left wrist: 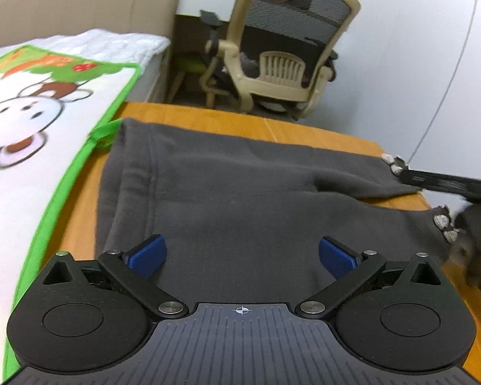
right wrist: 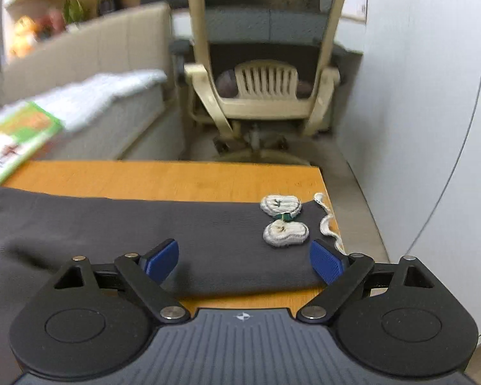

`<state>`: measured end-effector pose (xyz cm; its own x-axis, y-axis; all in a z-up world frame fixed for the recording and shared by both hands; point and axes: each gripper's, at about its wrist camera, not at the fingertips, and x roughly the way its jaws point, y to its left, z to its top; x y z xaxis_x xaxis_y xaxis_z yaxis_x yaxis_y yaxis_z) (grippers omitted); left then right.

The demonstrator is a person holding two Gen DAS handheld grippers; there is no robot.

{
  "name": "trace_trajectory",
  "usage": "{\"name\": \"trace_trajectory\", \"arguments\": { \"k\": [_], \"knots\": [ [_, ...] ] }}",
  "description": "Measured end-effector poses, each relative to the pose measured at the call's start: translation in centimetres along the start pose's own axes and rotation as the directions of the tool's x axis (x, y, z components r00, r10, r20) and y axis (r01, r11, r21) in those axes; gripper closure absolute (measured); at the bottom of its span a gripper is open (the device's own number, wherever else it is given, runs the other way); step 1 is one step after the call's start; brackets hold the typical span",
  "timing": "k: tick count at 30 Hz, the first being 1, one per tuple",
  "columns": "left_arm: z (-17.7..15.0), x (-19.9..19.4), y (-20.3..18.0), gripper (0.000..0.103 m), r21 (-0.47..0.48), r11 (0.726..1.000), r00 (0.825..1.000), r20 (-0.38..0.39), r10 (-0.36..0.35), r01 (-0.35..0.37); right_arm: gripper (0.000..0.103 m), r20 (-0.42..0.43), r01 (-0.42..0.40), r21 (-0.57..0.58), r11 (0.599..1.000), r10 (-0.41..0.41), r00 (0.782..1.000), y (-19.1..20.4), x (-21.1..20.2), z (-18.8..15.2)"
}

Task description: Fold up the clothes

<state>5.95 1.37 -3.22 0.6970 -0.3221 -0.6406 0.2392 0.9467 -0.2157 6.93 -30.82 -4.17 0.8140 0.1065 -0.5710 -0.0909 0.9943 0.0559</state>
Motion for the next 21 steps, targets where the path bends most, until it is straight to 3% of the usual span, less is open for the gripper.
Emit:
{"name": "trace_trajectory", "arguments": {
  "k": [4, 8, 11, 15, 21],
  "knots": [
    [-2.0, -3.8, -1.8, 0.0, 0.033, 0.997, 0.996, 0.058, 0.07, -0.072, 0.0, 0.055, -0.074, 0.015, 0.997, 0.073, 0.996, 1.8, -7.0, -3.9],
    [-4.9, -6.0, -3.7, 0.0, 0.035, 0.989, 0.987, 0.074, 0.143, -0.146, 0.0, -0.015, -0.072, 0.11, 0.991, 0.074, 0.997, 3.1, -10.7, -8.2],
    [-7.0, -6.7, -4.8, 0.0, 0.045, 0.985, 0.985, 0.062, 0.164, -0.167, 0.0, -0.076, -0.031, 0.149, 0.988, 0.043, 0.996, 4.0, -11.7, -10.6],
    [-8.8, -6.9, -5.2, 0.0, 0.038, 0.984, 0.985, 0.029, 0.172, -0.173, 0.0, -0.102, 0.015, 0.106, 0.994, -0.004, 0.995, 5.3, -12.4, -12.4],
    [-9.6, -7.4, -5.1, 0.0, 0.012, 0.978, 0.975, 0.075, 0.207, -0.209, 0.0, -0.092, 0.02, 0.084, 0.996, -0.012, 0.996, 6.2, -12.7, -13.0]
  ]
}}
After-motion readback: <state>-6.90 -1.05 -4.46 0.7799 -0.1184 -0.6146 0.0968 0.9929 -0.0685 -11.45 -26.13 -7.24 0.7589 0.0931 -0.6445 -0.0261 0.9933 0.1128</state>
